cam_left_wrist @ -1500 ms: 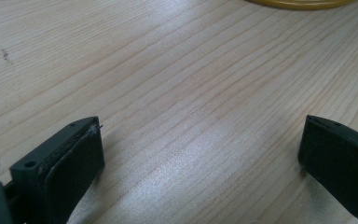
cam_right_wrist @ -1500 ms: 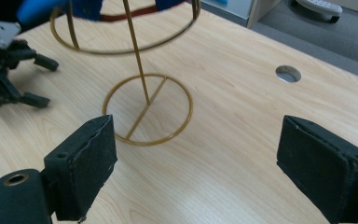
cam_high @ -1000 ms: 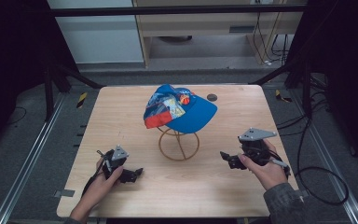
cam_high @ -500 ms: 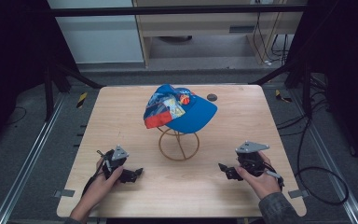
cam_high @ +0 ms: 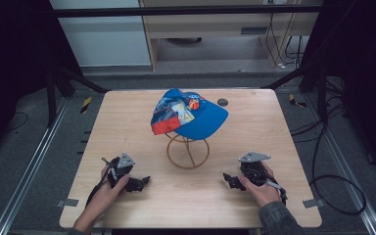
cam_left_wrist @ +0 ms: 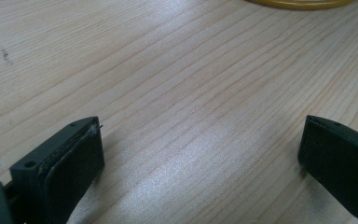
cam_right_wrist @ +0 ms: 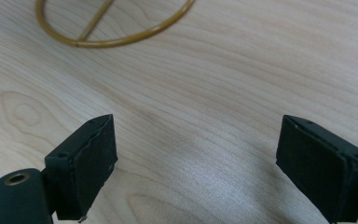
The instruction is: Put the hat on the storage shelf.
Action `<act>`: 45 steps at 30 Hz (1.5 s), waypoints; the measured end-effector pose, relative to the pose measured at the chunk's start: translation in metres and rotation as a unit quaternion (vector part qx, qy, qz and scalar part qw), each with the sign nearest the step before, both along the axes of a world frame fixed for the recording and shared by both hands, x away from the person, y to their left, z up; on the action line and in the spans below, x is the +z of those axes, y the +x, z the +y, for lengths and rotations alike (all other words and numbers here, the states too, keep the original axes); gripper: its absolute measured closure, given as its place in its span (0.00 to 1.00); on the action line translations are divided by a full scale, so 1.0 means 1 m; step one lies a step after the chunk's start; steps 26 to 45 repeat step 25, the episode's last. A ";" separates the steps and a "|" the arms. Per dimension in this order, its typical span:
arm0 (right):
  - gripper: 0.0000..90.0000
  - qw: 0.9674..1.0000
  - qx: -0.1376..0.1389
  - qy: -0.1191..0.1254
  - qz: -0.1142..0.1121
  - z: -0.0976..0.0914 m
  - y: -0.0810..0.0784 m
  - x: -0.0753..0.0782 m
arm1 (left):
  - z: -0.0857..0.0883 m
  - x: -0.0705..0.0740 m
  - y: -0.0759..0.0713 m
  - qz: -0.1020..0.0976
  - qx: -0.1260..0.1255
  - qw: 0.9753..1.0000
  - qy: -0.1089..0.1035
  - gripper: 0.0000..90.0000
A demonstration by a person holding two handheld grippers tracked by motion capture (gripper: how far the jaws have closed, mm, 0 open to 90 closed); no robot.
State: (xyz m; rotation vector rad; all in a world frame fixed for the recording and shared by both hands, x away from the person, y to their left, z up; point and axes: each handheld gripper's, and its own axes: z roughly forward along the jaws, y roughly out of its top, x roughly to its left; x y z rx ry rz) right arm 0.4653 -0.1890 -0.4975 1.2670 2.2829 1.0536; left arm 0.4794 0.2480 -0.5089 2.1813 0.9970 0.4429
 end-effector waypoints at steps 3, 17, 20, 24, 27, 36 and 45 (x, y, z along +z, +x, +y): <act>0.13 1.000 -0.007 -0.002 0.006 0.002 0.002 -0.005 | 0.000 0.000 0.000 0.000 0.000 1.000 0.000 0.00; 0.10 0.999 -0.020 -0.030 -0.021 0.008 0.001 -0.014 | 0.000 0.000 0.000 0.000 0.000 1.000 0.000 0.00; 0.10 0.999 -0.020 -0.031 -0.021 0.009 0.001 -0.014 | 0.000 0.000 0.000 0.000 0.000 1.000 0.000 0.00; 0.10 0.999 -0.019 -0.030 -0.020 0.009 0.001 -0.014 | 0.000 0.000 0.000 0.000 0.000 1.000 0.000 0.00; 0.09 0.999 -0.020 -0.030 -0.020 0.009 0.001 -0.014 | 0.000 0.000 0.000 0.000 0.000 1.000 0.000 0.00; 0.09 0.999 -0.020 -0.030 -0.020 0.009 0.001 -0.014 | 0.000 0.000 0.000 0.000 0.000 1.000 0.000 0.00; 0.09 0.999 -0.020 -0.030 -0.020 0.009 0.001 -0.014 | 0.000 0.000 0.000 0.000 0.000 1.000 0.000 0.00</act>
